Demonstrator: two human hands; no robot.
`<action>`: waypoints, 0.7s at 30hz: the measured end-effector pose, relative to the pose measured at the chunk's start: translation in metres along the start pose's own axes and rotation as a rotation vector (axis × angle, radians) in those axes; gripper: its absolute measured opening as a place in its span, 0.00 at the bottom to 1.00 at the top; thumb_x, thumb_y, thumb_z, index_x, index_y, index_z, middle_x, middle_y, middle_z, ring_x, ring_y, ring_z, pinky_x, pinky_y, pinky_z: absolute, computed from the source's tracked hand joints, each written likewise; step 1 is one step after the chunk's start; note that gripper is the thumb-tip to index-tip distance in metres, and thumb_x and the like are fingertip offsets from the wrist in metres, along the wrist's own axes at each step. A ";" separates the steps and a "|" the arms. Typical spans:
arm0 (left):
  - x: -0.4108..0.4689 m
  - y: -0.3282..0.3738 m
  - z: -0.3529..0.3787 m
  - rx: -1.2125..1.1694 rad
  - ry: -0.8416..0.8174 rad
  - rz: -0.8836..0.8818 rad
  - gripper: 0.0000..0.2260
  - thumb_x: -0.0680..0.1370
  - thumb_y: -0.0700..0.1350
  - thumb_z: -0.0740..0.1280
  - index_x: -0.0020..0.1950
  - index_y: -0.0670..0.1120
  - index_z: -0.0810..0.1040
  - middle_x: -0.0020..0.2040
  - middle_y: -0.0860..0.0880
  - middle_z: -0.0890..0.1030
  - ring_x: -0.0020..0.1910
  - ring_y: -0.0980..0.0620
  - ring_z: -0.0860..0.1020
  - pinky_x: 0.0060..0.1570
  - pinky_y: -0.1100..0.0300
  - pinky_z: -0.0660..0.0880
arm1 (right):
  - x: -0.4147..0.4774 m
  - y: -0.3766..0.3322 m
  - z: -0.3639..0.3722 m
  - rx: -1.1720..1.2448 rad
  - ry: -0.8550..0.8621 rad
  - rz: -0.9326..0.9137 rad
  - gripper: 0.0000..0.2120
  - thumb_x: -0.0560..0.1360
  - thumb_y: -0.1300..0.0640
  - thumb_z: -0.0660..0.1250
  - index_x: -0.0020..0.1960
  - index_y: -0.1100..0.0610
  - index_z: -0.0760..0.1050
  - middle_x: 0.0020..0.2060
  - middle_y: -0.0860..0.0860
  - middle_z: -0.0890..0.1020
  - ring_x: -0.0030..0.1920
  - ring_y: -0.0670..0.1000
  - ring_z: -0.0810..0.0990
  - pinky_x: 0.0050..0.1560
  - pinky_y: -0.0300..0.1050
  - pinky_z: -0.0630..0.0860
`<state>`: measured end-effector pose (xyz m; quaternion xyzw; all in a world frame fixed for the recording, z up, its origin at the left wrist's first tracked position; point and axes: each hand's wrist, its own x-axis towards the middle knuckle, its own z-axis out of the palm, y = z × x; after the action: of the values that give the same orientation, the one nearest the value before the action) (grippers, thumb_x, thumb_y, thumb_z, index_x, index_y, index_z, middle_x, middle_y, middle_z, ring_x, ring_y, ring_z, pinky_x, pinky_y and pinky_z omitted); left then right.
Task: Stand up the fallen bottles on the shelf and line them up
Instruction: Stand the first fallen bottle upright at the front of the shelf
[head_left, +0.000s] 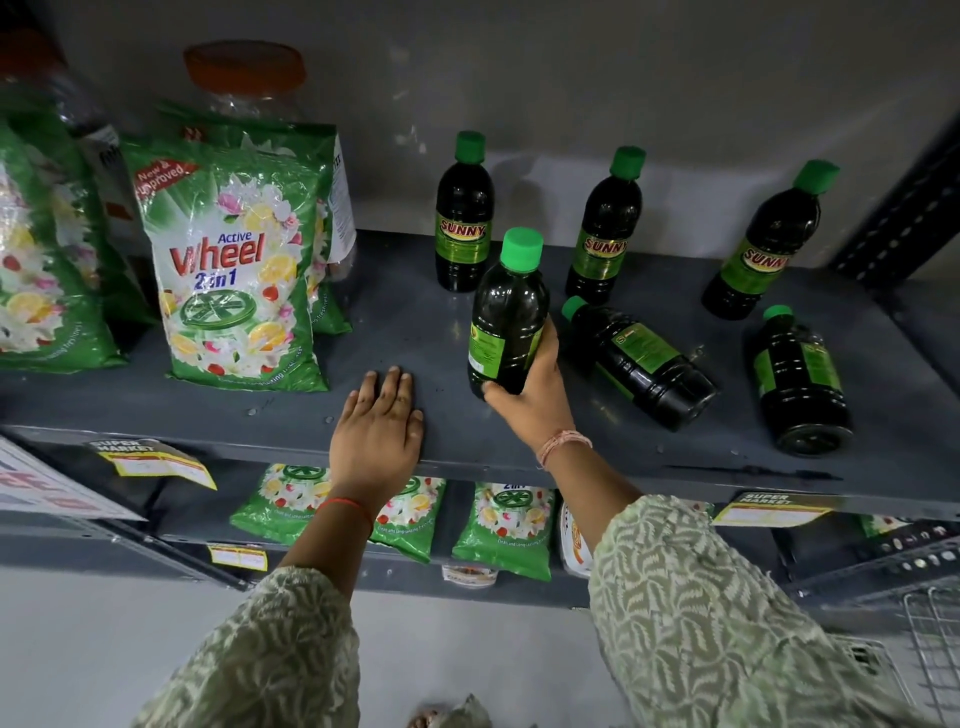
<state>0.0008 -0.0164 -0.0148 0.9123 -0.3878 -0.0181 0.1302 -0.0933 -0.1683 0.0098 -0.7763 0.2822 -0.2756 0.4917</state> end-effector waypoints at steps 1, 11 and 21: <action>0.000 0.000 0.000 0.000 0.001 -0.002 0.28 0.74 0.53 0.43 0.73 0.45 0.53 0.76 0.47 0.56 0.75 0.46 0.51 0.73 0.53 0.48 | 0.002 0.002 0.001 -0.035 0.007 -0.009 0.51 0.61 0.52 0.77 0.73 0.54 0.49 0.67 0.52 0.67 0.67 0.51 0.66 0.69 0.49 0.64; 0.000 -0.002 0.003 0.002 0.026 -0.001 0.30 0.73 0.55 0.40 0.73 0.45 0.55 0.75 0.46 0.58 0.75 0.45 0.53 0.73 0.52 0.50 | 0.006 0.006 0.000 0.076 -0.037 0.035 0.48 0.62 0.61 0.75 0.73 0.55 0.50 0.65 0.49 0.68 0.65 0.48 0.68 0.69 0.51 0.66; 0.001 -0.002 0.004 -0.008 0.042 0.002 0.34 0.70 0.57 0.37 0.72 0.45 0.56 0.75 0.46 0.59 0.75 0.45 0.54 0.73 0.51 0.51 | 0.007 0.007 -0.006 0.052 -0.029 0.078 0.31 0.63 0.65 0.73 0.62 0.58 0.63 0.49 0.51 0.77 0.50 0.52 0.77 0.43 0.30 0.73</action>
<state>0.0023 -0.0167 -0.0189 0.9117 -0.3856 -0.0002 0.1422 -0.0933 -0.1792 0.0069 -0.7556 0.2979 -0.2521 0.5261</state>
